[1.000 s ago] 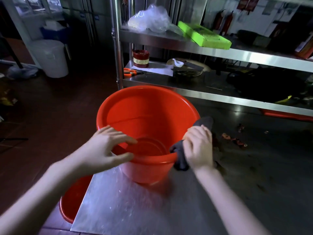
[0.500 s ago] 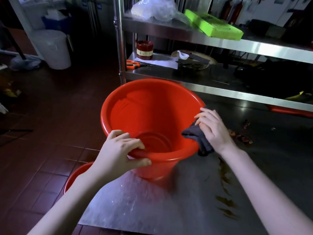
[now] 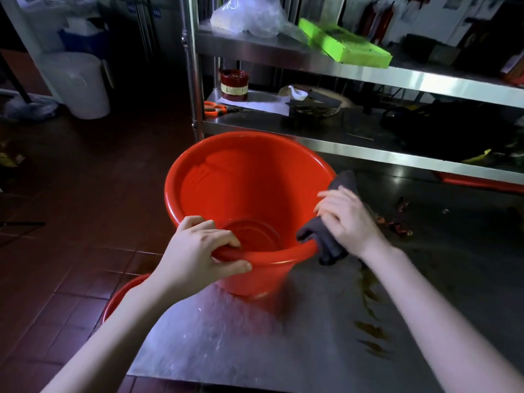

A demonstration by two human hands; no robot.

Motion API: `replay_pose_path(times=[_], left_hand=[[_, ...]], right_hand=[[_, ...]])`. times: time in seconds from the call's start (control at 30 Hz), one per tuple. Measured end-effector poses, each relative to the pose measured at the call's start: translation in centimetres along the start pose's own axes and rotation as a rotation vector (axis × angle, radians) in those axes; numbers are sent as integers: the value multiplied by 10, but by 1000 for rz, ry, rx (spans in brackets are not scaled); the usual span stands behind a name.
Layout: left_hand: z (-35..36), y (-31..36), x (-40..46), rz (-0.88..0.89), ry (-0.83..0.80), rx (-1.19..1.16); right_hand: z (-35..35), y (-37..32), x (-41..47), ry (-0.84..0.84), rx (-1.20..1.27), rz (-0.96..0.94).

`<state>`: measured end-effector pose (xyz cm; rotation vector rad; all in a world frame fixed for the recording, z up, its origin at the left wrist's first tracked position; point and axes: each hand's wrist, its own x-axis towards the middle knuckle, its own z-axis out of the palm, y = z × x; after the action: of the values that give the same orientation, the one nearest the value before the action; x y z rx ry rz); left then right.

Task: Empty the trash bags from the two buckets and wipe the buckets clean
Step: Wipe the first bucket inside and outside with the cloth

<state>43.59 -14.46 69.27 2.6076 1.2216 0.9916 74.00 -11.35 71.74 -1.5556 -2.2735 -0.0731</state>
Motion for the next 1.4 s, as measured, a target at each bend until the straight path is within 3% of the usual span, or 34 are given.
replay_pose_path(times=[0.07, 0.17, 0.23, 0.37, 0.47, 0.57, 0.67, 0.83, 0.93, 1.03, 1.17, 1.27, 1.4], left_hand=[[1, -1, -2, 2, 22, 16], [2, -3, -5, -10, 27, 5], [2, -2, -3, 5, 21, 16], [0, -2, -3, 43, -14, -2], [-6, -6, -10, 44, -33, -22], [-20, -22, -13, 45, -106, -52], [-41, -41, -9, 61, -227, -77], [-69, -21, 2, -59, -235, -282], [-38, 6, 0, 24, -181, -54], [-8, 1, -10, -30, -94, 57], [-1, -12, -7, -41, -3, 1], [3, -9, -1, -23, 28, 11], [6, -15, -4, -36, 51, -2]], right_hand=[[-1, 9, 5, 14, 77, 133], [11, -27, -11, 204, 90, 237], [22, -74, -30, 331, 34, 252], [39, -138, -49, 358, -87, 150], [26, -109, -38, 277, -79, -35], [6, -38, -19, 76, -142, -177], [-12, 9, -4, -65, -117, -71], [16, -41, -12, 260, -7, 199], [36, -105, -23, 392, -79, 234], [40, -131, -33, 390, -88, 94], [15, -51, -21, 238, -87, -128], [-5, 11, -6, 75, -35, 42], [10, -7, -5, 212, 68, 245]])
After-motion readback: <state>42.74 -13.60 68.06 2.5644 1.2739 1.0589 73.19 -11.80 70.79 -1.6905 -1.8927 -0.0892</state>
